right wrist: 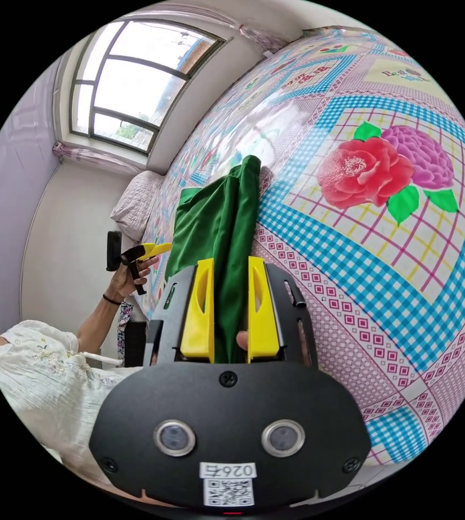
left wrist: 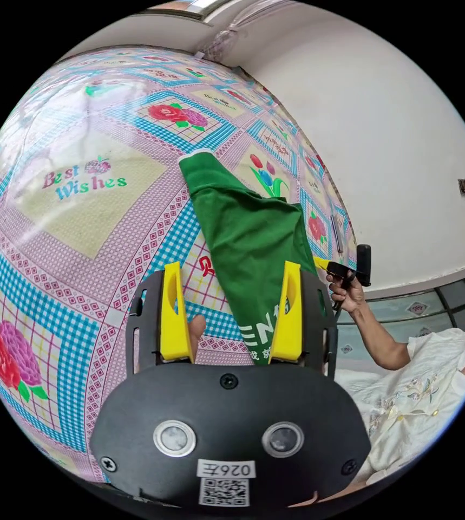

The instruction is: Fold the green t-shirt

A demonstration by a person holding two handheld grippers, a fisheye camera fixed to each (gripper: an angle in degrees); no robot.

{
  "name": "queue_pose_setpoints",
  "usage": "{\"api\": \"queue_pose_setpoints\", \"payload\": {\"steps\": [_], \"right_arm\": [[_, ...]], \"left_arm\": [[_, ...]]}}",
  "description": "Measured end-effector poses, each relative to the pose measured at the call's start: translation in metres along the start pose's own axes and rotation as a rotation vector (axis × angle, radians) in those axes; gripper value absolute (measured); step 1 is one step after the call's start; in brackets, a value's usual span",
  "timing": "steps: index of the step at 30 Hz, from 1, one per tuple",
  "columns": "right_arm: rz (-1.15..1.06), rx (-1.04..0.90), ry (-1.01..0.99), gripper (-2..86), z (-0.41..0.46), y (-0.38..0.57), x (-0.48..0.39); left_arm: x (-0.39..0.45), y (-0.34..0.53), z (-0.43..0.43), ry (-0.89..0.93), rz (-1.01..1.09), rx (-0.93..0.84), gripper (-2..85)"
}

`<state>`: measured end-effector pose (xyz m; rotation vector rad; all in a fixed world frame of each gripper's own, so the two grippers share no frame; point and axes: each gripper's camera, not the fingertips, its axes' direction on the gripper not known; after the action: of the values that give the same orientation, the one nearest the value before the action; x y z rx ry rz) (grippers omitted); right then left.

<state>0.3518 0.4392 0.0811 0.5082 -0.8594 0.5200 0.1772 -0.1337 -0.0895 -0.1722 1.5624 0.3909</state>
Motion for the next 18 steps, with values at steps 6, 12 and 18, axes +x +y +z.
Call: {"api": "queue_pose_setpoints", "payload": {"steps": [6,12,18], "right_arm": [[-0.036,-0.021,-0.034,5.3,0.019,-0.034,-0.012],[-0.118,-0.051,0.044,6.8,0.048,-0.061,-0.051],[-0.102,-0.09,0.129,0.6,0.077,-0.09,-0.065]], "left_arm": [[0.012,-0.038,0.047,0.031,0.038,-0.053,22.3],[0.006,-0.045,0.07,-0.015,-0.012,-0.041,11.6],[-0.017,-0.035,0.102,0.105,-0.098,0.012,5.2]]}}
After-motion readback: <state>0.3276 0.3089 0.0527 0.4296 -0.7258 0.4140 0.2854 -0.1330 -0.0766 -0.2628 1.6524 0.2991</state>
